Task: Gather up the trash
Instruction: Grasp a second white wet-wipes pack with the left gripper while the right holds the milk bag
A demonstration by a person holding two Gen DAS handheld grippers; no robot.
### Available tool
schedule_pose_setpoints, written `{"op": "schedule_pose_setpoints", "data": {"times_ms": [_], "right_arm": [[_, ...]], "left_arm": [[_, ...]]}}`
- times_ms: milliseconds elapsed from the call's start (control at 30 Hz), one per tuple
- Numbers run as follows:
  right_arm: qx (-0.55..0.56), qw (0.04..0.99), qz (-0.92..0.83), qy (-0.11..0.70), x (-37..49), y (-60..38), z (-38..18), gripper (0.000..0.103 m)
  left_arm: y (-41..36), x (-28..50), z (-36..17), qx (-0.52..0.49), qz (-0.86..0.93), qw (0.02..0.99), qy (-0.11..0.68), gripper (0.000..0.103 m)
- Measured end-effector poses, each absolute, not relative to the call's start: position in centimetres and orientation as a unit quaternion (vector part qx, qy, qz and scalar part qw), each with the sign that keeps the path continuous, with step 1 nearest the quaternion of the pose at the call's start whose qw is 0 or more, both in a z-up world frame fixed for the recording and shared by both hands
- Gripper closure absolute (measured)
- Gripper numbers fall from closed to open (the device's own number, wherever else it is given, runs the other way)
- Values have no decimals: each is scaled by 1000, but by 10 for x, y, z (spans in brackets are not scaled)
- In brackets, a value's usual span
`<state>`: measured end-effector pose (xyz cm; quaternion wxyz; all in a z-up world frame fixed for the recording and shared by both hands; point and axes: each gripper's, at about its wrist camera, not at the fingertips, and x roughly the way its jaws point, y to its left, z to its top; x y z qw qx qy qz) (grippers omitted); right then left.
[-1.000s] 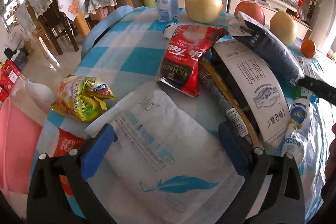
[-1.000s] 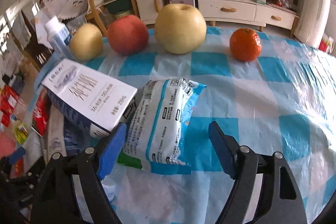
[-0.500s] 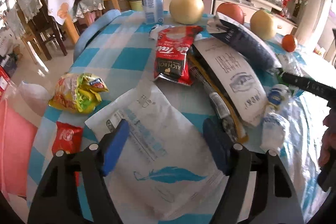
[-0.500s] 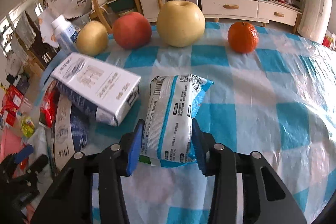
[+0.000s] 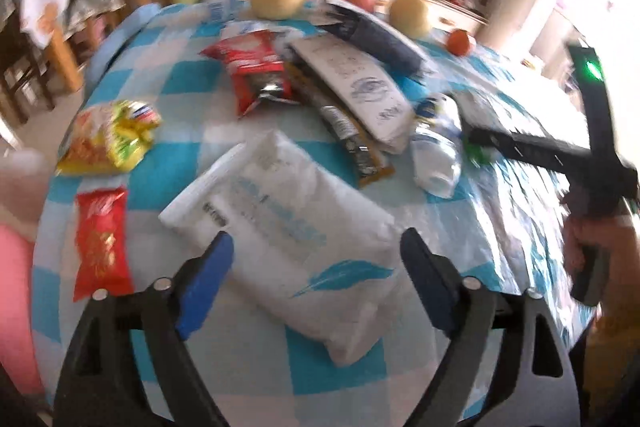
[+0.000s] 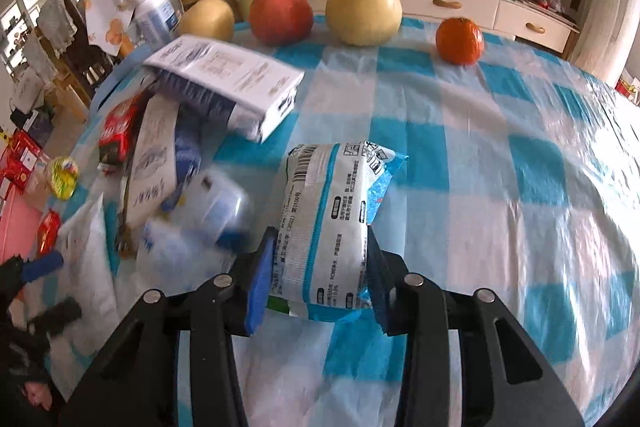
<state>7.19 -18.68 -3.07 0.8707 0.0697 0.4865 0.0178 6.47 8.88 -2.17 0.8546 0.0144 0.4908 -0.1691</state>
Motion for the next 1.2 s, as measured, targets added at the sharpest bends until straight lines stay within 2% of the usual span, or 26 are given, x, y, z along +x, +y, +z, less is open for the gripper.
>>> {"op": "schedule_pose_setpoints", "data": {"times_ms": [167,233,300,333,500,533,667,800,933,1033,1100,1133,1167,1200], "right_arm": [[75,866,7,494,44,-184,-30,57],[77,867,-4,492,38,-183,-30,49],[75,869,-9,490,38,-180,-31,36],[70,869,-14,489,39,-179,-33,33],[54,876,-38,478,47,-177,-39,32],[50,877,-41,476,48,-176,-39,32],[34,880,-54,471,48,-175,-38,54],[40,881,-56,468,46,-180,-37,60],[37,887,-54,457,39,-177,-31,61],[40,892,-49,448,29,-172,-23,62],[43,892,-43,448,22,-167,-21,62],[43,893,-41,447,19,-165,-20,62],[43,894,-38,445,14,-161,-18,62],[43,895,-35,443,10,-159,-16,62]], "left_arm": [[102,72,-23,-65,-107,860,495,14],[103,77,-28,-88,-77,856,504,14],[100,78,-35,-96,-58,850,515,14],[97,78,-35,-92,-51,854,510,13],[83,79,-38,-46,-36,868,493,13],[83,79,-38,-47,-37,868,493,15],[85,77,-36,-48,-56,868,492,26],[91,77,-33,-58,-60,868,490,38],[100,78,-30,-77,-75,864,492,53],[107,77,-27,-81,-80,862,493,58],[106,74,-22,-68,-74,866,490,57],[106,72,-20,-65,-75,867,489,49],[104,71,-17,-62,-79,868,487,32],[101,69,-15,-54,-81,869,485,24]]}}
